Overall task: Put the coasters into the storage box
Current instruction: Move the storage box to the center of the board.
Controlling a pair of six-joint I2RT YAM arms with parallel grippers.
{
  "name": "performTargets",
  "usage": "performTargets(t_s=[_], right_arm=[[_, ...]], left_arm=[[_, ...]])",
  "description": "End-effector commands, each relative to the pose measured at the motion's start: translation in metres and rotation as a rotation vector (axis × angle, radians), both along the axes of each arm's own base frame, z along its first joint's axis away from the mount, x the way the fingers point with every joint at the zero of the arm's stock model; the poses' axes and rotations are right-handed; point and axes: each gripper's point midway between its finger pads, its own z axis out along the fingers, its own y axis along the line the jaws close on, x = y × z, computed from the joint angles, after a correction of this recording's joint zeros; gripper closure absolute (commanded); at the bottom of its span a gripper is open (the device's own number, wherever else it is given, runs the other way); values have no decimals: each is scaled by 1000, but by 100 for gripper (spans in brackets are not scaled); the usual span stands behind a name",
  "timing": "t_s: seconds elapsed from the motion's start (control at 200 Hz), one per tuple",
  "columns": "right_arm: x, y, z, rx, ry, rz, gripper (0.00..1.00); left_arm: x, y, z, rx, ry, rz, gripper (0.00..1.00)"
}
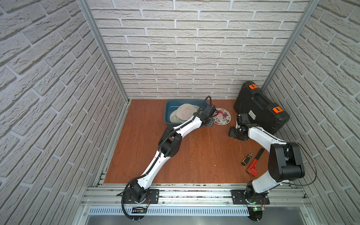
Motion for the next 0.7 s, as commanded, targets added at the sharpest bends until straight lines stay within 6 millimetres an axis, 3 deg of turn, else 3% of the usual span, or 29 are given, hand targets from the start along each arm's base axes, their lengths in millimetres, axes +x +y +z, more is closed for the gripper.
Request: performTargets(t_s=[0.0, 0.115, 0.335, 0.695], right_arm=[[6, -1, 15, 1, -53, 1, 37], [5, -1, 15, 1, -52, 1, 37], [4, 1, 13, 8, -50, 3, 37], [5, 1, 16, 8, -54, 10, 37]], left_arm=[[-5, 32, -22, 112, 41, 58, 86], [-8, 44, -24, 128, 44, 77, 100], [-13, 87, -30, 173, 60, 157, 100], [-27, 192, -33, 300, 66, 308, 100]])
